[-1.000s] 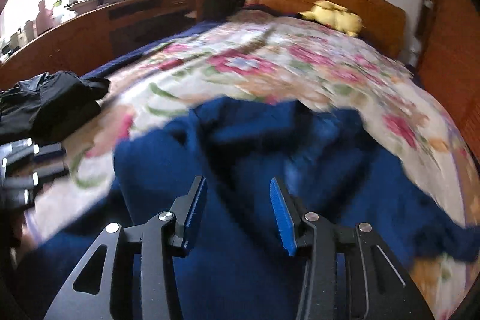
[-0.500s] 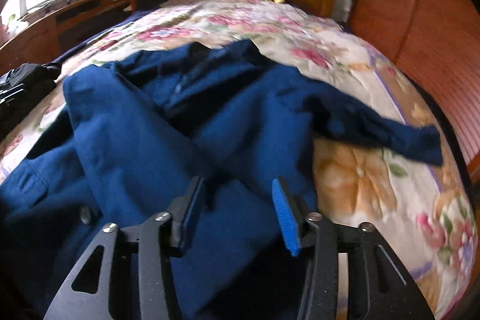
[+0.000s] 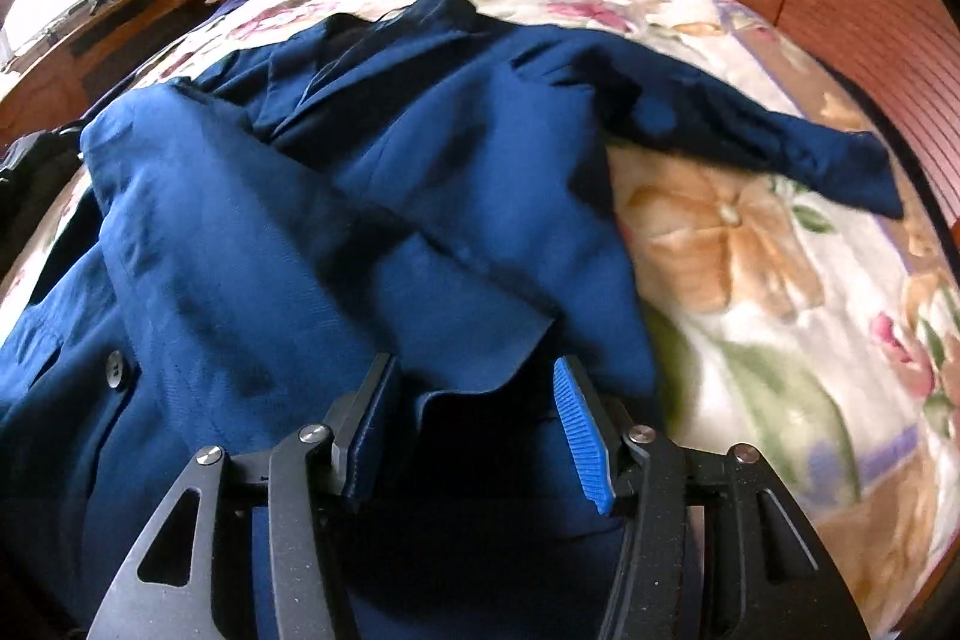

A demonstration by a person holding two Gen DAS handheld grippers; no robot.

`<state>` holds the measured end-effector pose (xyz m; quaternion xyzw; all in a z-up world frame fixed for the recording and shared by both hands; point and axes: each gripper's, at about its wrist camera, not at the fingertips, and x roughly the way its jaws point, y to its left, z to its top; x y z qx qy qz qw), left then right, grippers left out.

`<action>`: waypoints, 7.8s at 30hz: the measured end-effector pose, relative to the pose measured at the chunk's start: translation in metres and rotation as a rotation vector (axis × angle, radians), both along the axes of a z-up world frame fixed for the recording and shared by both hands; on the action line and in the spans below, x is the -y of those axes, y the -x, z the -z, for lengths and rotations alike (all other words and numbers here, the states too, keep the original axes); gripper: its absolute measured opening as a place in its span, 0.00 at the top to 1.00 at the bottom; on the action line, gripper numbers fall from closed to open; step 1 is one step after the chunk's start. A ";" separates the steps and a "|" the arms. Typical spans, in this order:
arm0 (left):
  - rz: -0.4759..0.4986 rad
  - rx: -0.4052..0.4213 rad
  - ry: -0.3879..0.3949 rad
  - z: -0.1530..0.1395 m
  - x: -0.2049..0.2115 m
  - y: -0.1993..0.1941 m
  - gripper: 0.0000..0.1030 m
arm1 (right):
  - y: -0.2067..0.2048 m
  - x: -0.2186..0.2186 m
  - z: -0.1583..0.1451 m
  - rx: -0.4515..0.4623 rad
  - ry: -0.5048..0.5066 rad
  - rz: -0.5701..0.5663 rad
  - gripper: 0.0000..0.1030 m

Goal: Fold large clothes

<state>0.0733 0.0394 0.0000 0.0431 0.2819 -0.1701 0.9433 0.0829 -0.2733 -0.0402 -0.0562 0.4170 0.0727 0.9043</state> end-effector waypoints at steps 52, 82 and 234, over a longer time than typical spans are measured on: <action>-0.051 0.012 -0.043 0.017 0.043 -0.020 0.65 | -0.158 0.269 0.000 0.175 -0.252 0.484 0.48; -0.043 0.002 -0.050 0.022 0.043 -0.022 0.65 | -0.167 0.206 -0.060 0.321 -0.192 0.300 0.96; -0.100 0.114 0.005 -0.023 -0.010 0.015 0.65 | 0.022 -0.073 -0.001 0.072 -0.069 -0.514 0.57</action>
